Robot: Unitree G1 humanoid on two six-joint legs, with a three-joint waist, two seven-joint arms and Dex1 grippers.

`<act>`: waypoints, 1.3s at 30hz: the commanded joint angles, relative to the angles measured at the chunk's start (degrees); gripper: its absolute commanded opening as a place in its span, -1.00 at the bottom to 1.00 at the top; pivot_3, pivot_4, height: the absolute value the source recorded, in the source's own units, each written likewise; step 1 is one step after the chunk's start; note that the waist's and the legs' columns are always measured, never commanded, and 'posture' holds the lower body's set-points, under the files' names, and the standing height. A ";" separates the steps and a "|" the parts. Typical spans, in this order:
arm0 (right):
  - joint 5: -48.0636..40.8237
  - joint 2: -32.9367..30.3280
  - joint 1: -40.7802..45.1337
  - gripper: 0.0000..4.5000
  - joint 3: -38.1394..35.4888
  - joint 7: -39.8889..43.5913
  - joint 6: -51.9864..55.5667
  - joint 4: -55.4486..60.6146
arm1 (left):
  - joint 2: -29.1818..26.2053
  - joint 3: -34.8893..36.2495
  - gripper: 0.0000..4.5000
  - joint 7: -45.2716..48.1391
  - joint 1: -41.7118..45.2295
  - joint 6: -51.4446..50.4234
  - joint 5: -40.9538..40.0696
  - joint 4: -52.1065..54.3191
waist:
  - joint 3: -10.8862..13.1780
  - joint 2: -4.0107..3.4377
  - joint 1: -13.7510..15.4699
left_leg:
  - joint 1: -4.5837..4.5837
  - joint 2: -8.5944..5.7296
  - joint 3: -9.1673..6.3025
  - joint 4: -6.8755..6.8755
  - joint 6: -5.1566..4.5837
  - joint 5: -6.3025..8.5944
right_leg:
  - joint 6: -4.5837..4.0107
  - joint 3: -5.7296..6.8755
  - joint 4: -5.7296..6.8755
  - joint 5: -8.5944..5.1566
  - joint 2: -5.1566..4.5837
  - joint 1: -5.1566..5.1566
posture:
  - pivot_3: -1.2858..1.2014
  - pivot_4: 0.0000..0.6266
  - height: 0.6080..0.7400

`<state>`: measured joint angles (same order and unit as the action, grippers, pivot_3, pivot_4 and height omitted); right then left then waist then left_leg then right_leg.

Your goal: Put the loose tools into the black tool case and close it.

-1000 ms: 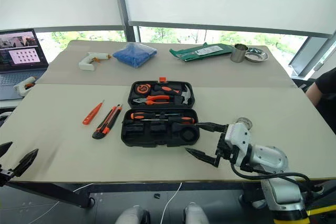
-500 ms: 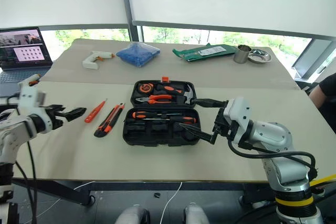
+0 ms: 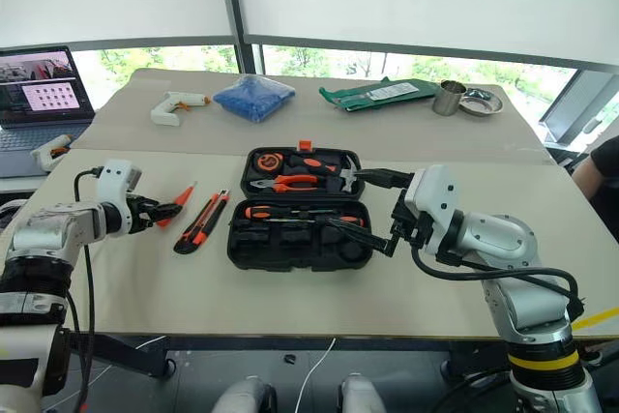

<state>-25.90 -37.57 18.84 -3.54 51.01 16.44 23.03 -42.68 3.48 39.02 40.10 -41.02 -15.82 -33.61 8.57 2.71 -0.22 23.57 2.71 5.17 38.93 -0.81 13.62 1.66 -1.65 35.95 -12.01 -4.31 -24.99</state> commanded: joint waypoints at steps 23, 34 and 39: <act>-2.59 -6.91 -6.71 1.00 -8.68 3.83 -0.25 -1.05 | -3.39 -7.96 -0.79 43.18 0.24 24.89 -0.70 14.23 | 0.01 0.01 1.19 | 0.21 -0.02 -0.02 0.07 -0.03 0.01 | -0.01 0.08 -0.04 0.00 -0.03 -0.06 | 0.03 -0.52 1.00; -3.34 -6.90 -14.46 1.00 -10.63 1.99 1.27 2.45 | 4.39 -22.89 -0.79 40.25 10.50 17.98 11.41 13.75 | 0.01 0.01 0.19 | 0.19 -0.01 -0.18 0.15 -0.05 0.00 | 0.02 -0.01 0.02 -0.01 0.13 -0.05 | 0.03 -0.52 1.00; -3.44 -6.08 -17.22 1.00 -11.07 0.46 1.00 4.40 | 6.79 -25.55 -0.79 38.42 11.88 18.01 14.90 12.40 | 0.01 0.01 0.17 | 0.20 -0.01 -0.24 0.15 -0.05 0.00 | 0.02 -0.02 0.03 -0.02 0.16 -0.05 | 0.03 -0.52 1.00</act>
<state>-28.32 -43.80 1.71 -12.53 52.19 17.69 25.19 -36.37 -21.73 78.04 50.13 -22.70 -1.94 -21.78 8.57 2.73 -0.05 23.78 2.70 4.93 39.08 -0.86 13.62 1.69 -1.66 35.99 -12.02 -4.16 -25.04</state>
